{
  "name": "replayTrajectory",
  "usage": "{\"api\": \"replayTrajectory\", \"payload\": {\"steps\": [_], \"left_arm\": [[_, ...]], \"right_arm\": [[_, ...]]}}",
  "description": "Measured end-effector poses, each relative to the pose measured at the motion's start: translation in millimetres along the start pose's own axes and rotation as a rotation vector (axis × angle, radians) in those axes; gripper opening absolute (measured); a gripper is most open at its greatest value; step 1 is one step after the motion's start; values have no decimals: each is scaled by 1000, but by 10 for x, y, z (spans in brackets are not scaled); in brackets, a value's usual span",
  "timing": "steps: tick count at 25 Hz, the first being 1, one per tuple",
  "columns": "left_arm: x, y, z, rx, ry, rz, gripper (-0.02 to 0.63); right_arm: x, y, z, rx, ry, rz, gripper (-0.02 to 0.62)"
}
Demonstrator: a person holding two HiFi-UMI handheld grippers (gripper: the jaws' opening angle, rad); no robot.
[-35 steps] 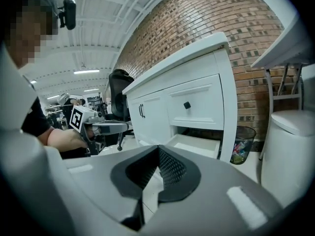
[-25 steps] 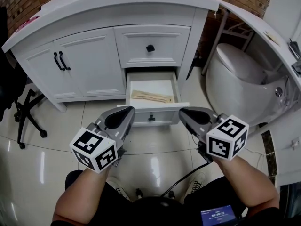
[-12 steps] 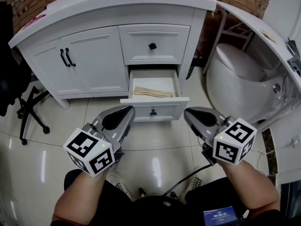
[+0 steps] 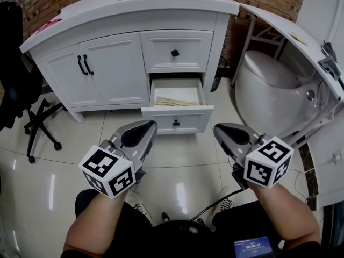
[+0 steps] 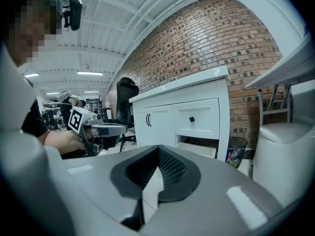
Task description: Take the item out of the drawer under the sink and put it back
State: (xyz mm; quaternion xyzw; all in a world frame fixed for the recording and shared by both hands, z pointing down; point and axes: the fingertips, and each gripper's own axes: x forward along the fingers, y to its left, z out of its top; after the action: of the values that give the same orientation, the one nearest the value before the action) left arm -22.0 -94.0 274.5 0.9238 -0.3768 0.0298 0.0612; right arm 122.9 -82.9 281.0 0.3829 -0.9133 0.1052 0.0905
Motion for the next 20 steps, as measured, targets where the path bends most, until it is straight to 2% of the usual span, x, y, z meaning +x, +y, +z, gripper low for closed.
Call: {"api": "replayTrajectory", "payload": {"steps": [7,13,20], "left_arm": [[38,102,-27,-1,5,31,6],[6,44,-13,21,1,26,6],[1,23,14,9,-11,13,6]], "right_arm": [[-79,-57,113,-7,-37,-33,6],[-72,-15,71,-7,-23,-23,6],[-51,-14,68,-7,-22,-18,6]]}}
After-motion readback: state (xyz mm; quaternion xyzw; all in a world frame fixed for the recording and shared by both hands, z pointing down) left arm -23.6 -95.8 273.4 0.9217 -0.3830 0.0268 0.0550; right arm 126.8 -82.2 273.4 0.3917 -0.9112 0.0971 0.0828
